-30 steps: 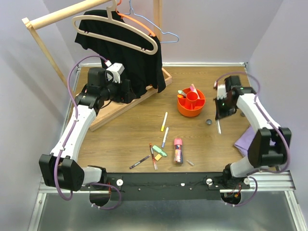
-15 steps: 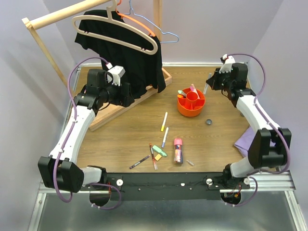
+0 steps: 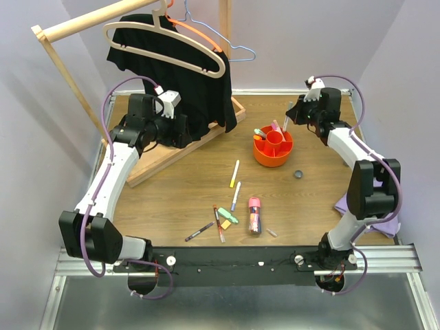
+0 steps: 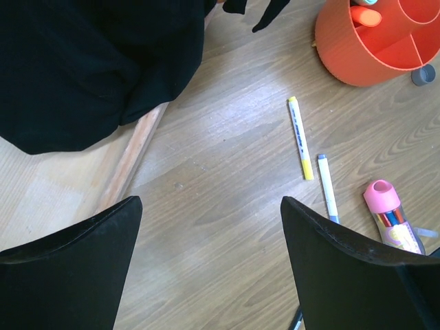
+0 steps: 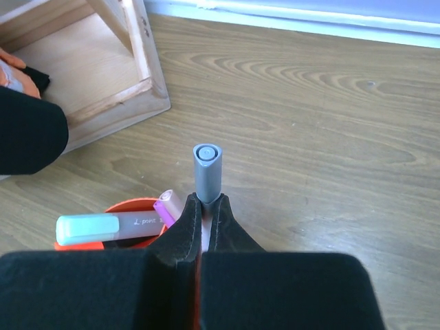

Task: Sort the stationery into containers
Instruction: Place the pen in the storage box.

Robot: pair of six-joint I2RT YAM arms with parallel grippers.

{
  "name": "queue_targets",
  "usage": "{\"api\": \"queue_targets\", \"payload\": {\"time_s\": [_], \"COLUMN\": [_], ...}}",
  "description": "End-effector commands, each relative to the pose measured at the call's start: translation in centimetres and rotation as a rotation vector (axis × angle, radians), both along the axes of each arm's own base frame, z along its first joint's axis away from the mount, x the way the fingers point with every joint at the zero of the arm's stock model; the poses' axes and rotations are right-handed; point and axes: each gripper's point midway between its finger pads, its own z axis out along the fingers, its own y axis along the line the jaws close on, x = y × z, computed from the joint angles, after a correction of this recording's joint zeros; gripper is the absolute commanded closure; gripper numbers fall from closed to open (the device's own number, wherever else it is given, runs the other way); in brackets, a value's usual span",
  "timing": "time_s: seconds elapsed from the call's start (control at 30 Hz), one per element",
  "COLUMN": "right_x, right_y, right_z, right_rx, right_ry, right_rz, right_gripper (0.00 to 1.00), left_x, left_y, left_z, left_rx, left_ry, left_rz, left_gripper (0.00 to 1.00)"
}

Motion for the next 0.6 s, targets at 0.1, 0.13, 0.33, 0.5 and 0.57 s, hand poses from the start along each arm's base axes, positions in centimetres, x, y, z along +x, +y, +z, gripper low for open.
{"api": "queue_targets", "payload": {"time_s": [0.1,0.13,0.33,0.5,0.57], "right_x": [-0.9,-1.1,-2.4,-3.1,-3.5], "right_y": [2.5,2.7,2.4,2.0,1.8], "right_z": [-1.2,-1.5,-2.3,-2.8,-3.0], "right_rx": [-0.045,-0.051,-0.101,-0.122,-0.125], "right_ry": [0.022,0.032,0.060,0.082,0.090], "right_rz": [0.086,0.086,0.092,0.086,0.079], "right_gripper": [1.00,1.00,0.99,0.88,0.72], "left_x": [0.6,0.5,0.1,-0.6,-0.9], "left_y": [0.0,0.0,-0.2,-0.5,-0.6], "left_z": [0.7,0.7,0.5,0.4,0.6], "left_rx": [-0.006,-0.008,-0.020,-0.021,-0.022], "left_ry": [-0.017,-0.018,-0.018,-0.019,-0.021], "left_rz": [0.004,0.004,0.000,-0.014,-0.017], "left_gripper": [0.09,0.09,0.09,0.09,0.09]}}
